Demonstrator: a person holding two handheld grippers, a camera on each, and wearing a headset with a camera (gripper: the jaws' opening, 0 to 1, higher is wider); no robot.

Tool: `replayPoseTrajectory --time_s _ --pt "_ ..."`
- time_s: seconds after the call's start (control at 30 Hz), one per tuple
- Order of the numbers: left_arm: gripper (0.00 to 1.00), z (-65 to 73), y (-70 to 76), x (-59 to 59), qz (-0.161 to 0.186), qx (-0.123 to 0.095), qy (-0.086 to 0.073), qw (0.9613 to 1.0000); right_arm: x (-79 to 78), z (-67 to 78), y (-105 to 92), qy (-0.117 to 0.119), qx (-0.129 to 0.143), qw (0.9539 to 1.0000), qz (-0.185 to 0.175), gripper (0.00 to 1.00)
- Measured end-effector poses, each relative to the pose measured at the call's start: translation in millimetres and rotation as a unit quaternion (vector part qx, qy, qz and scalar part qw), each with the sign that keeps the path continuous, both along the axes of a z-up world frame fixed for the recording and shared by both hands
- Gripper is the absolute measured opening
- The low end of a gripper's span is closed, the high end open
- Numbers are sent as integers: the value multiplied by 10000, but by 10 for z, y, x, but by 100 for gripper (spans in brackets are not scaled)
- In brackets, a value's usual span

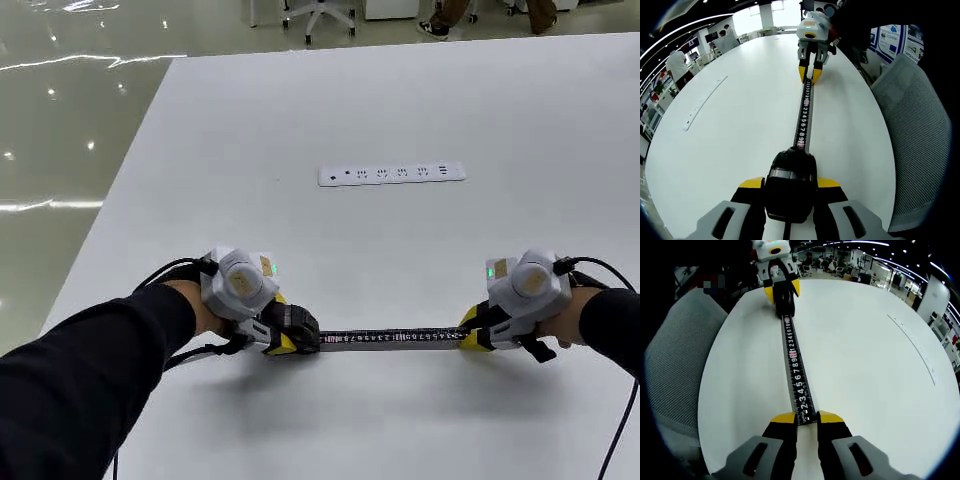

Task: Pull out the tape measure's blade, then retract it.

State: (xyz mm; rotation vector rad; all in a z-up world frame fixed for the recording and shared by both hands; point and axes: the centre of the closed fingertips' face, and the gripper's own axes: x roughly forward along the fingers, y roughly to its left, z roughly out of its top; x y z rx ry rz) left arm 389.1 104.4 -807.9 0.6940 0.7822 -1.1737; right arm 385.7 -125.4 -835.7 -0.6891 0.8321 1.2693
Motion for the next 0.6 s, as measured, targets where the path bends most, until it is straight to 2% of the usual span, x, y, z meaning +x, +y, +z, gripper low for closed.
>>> replayPoseTrajectory --time_s 0.6 --pt "33 -6 9 9 23 -2 4 10000 58 -48 -129 1 -45 10000 -26 10"
